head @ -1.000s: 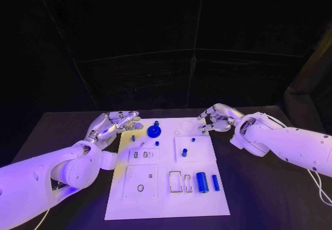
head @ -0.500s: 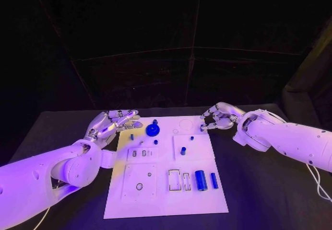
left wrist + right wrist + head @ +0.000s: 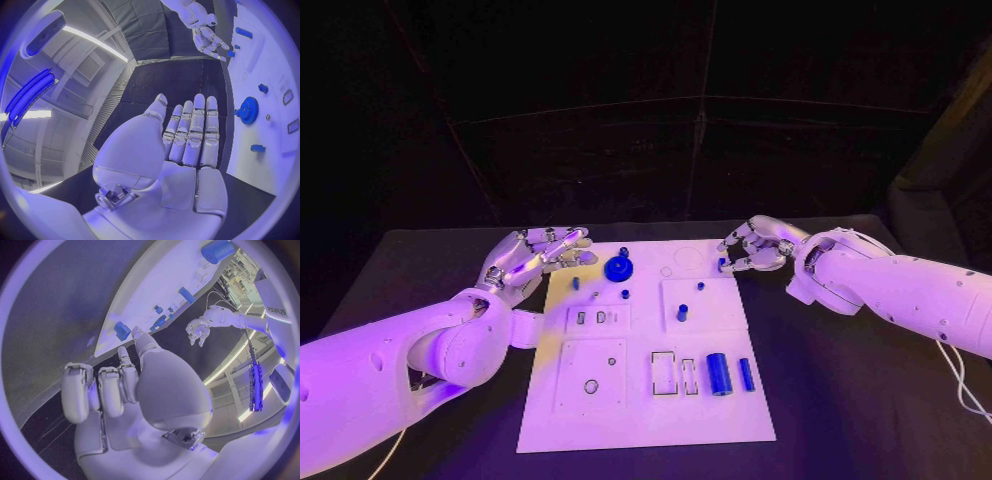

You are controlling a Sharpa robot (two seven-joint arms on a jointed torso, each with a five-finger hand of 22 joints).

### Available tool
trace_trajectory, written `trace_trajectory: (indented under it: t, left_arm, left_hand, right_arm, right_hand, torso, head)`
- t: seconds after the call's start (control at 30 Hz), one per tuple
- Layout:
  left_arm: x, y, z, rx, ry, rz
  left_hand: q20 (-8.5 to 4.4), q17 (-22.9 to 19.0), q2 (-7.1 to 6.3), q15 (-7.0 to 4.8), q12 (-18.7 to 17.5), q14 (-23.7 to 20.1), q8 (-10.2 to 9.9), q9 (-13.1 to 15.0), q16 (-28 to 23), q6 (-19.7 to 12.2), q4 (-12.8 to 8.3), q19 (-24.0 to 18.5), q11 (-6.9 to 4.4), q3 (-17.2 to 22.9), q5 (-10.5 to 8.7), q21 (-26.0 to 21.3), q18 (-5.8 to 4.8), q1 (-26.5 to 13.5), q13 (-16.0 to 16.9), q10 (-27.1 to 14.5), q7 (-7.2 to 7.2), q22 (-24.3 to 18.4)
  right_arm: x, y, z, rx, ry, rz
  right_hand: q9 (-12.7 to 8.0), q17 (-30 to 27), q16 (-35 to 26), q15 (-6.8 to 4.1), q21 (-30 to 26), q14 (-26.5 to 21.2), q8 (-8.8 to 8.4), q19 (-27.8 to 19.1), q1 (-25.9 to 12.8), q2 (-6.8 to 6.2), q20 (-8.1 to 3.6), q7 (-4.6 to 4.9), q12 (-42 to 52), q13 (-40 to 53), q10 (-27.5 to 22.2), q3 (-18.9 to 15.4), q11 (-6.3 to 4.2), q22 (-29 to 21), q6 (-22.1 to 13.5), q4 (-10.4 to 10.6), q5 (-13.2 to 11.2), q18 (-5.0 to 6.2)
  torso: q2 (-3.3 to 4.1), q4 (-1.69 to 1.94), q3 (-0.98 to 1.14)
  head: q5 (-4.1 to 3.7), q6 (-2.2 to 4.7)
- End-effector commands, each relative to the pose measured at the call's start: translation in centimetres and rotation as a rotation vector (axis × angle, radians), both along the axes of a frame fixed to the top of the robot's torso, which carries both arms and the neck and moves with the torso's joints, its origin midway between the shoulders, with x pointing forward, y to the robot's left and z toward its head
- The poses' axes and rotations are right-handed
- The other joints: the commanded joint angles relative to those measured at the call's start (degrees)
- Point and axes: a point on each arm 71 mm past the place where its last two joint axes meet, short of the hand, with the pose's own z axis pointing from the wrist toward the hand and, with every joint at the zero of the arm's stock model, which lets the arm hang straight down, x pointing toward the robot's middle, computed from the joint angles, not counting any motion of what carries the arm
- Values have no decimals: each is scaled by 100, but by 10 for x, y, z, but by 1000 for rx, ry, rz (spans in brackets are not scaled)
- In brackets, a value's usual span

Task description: Assemble the parts on the task board

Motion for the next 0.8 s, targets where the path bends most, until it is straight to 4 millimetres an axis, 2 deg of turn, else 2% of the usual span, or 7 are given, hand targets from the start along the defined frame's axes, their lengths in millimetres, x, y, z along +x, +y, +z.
trace_trajectory:
  t: [0.03,0.17,0.4,0.8]
  left_arm:
    - [0,-2,1,-8,-4,-14]
    - [-1,-2,1,-8,-4,-14]
    - [0,-1,1,-8,-5,-13]
    - [0,0,1,-7,-4,-12]
  left_hand:
    - [4,1,8,51,-24,-1,-30,-5,-37,3,-29,52,24,9,-27,-33,89,56,-7,-5,29,-6]
    - [4,1,8,51,-24,-1,-30,-5,-37,3,-29,52,24,9,-27,-33,89,56,-7,-5,29,-6]
    - [4,1,8,51,-24,-1,-30,-5,-37,3,-29,52,24,9,-27,-33,89,56,-7,-5,29,-6]
    - [4,1,8,51,-24,-1,-30,-5,-37,3,-29,52,24,9,-27,-33,89,56,-7,-5,29,-6]
  right_arm:
    - [0,2,-2,-14,11,21]
    - [-1,3,-8,-23,24,25]
    - [-2,4,-13,-30,30,27]
    - [0,4,-14,-25,22,14]
  right_hand:
    - [13,916,26,-12,-20,468,46,163,45,5,-23,15,12,634,3,4,-5,512,66,-54,13,-102]
    - [17,920,27,-10,-18,468,56,165,45,13,-22,18,15,638,6,8,-3,516,92,-65,11,-103]
    - [25,931,30,-5,-15,471,85,170,47,52,-17,25,24,649,16,31,3,525,179,-101,0,-105]
    - [22,966,42,-8,-2,479,111,187,-47,250,-17,16,79,704,65,152,-5,557,346,-102,-131,-111]
  torso:
    - [-1,4,-1]
    - [-4,7,-7]
    - [-3,-1,-2]
    - [-6,1,0]
  head:
    - [-19,-4]
    - [-13,-14]
    - [1,-27]
    - [-20,-38]
